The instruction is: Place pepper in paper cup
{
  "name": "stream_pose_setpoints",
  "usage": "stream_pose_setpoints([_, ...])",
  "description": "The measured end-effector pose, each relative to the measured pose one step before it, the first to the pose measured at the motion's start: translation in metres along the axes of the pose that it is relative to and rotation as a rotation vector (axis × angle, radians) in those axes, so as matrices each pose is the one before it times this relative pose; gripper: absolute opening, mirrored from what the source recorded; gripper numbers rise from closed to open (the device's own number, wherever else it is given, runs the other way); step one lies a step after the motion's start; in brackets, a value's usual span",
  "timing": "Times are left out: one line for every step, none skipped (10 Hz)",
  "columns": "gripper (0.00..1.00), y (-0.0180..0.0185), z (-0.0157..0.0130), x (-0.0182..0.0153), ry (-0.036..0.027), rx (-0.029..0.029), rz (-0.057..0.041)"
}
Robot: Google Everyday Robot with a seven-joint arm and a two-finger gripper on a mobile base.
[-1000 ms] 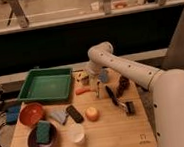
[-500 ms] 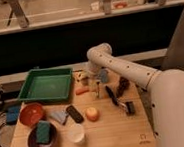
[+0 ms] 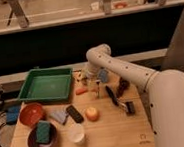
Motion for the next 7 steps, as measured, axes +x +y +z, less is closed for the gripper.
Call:
stream_pose_setpoints([0.8, -0.0006, 0.00149, -0.00072, -0.00196, 0.0013, 0.00008])
stream_pose_setpoints([0.8, -0.00091, 0.00151, -0.001, -0.00301, 0.0019, 0.00125])
stream_pose_setpoints([0.8, 0.00126, -0.00022, -0.00082, 0.00262, -0.00466, 0.00238])
stream_pose_setpoints([0.8, 0.00468, -0.00239, -0.00445, 0.00592, -0.00646, 0.00088])
stream_pose_setpoints([0.8, 0.00793, -0.00249, -0.0035, 0.00687, -0.00926, 0.00204])
stream_pose_setpoints([0.8, 0.00712, -0.00154, -0.00029, 0.00757, -0.01157, 0.00464])
stream_pose_setpoints([0.8, 0.00441, 0.00029, 0.00079, 0.00351, -0.00922, 0.00295])
